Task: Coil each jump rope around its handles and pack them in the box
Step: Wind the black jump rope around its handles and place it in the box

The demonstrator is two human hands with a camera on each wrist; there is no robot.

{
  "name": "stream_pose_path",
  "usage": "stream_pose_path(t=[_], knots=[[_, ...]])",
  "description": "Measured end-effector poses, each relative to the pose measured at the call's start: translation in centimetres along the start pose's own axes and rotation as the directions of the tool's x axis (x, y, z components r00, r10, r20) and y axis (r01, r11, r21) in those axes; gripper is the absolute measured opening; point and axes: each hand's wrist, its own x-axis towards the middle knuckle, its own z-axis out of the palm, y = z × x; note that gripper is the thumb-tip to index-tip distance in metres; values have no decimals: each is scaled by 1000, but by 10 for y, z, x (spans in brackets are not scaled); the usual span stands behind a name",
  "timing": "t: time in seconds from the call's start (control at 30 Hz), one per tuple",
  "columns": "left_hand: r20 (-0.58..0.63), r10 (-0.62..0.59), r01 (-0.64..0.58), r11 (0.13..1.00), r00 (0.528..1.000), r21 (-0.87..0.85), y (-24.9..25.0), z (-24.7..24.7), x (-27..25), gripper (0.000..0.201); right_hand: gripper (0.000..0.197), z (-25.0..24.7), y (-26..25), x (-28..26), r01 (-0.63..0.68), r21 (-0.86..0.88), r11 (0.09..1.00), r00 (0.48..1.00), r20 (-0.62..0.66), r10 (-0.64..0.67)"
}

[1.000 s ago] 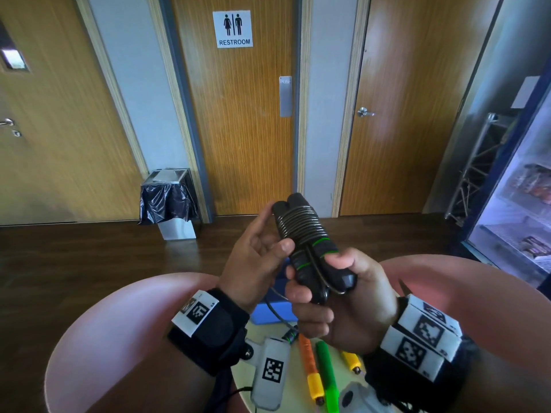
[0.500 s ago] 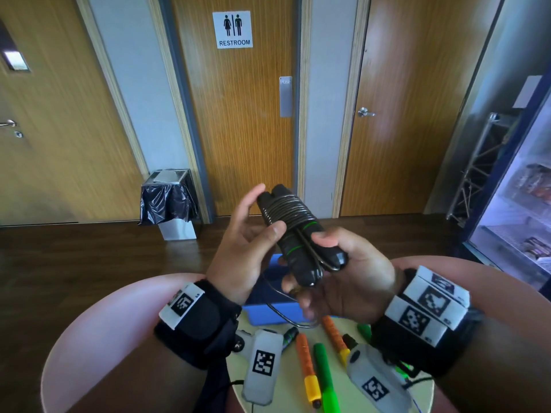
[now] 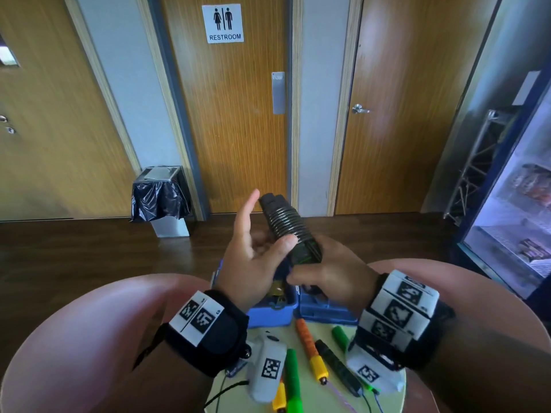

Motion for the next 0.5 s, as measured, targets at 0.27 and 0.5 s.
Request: stream_pose_path(t=[0.27,0.5], knots=[[117,-127,136,988,985,-76,-31,55,9,76,19,-38,38,-22,-62,437,897,996,-29,84],[151,-121,82,966,981,245,-39,90,2,44,21,-86,69,-31,71,174,982,981,-189,-38]])
